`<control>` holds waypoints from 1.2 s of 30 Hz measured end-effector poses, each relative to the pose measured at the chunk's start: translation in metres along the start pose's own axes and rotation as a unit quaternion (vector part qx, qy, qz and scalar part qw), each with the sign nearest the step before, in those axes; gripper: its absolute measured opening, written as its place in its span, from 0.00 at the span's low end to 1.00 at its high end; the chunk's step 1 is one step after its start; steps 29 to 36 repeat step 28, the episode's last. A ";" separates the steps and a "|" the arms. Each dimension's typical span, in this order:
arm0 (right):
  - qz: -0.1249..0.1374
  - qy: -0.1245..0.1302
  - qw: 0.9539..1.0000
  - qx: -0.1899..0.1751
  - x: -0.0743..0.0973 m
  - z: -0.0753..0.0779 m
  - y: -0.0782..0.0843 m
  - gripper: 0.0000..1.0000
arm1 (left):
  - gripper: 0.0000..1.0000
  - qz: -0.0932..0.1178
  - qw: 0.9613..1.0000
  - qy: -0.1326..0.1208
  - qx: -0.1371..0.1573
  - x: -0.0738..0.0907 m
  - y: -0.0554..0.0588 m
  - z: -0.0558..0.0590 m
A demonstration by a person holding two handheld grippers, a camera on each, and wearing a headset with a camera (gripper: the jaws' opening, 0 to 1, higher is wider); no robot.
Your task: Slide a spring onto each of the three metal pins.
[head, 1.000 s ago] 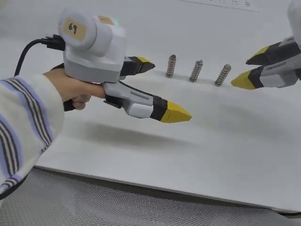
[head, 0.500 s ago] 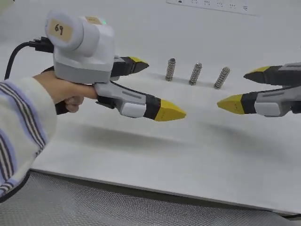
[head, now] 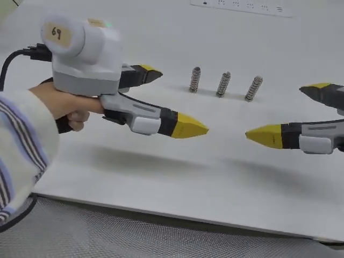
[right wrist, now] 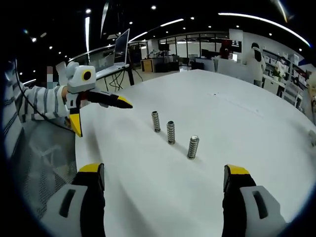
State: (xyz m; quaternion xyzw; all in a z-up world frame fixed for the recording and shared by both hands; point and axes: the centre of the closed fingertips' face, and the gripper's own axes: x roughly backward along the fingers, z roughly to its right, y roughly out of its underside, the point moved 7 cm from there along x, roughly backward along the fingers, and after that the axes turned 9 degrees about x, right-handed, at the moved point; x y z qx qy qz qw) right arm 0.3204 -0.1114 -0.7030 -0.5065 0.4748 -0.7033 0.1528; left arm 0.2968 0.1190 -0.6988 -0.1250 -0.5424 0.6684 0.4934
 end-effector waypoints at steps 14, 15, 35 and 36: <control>0.003 0.018 1.000 -0.005 0.019 -0.014 0.002 1.00 | 0.98 -0.021 0.999 -0.019 -0.028 0.024 0.005 0.000; 0.003 0.020 1.000 -0.006 0.021 -0.014 0.002 1.00 | 0.98 -0.023 0.999 -0.021 -0.030 0.026 0.006 0.000; -0.004 0.038 0.999 -0.015 0.038 -0.025 0.011 1.00 | 0.98 -0.027 0.999 -0.044 -0.013 0.052 0.018 0.001; -0.004 0.038 0.999 -0.015 0.038 -0.025 0.011 1.00 | 0.98 -0.027 0.999 -0.044 -0.013 0.052 0.018 0.001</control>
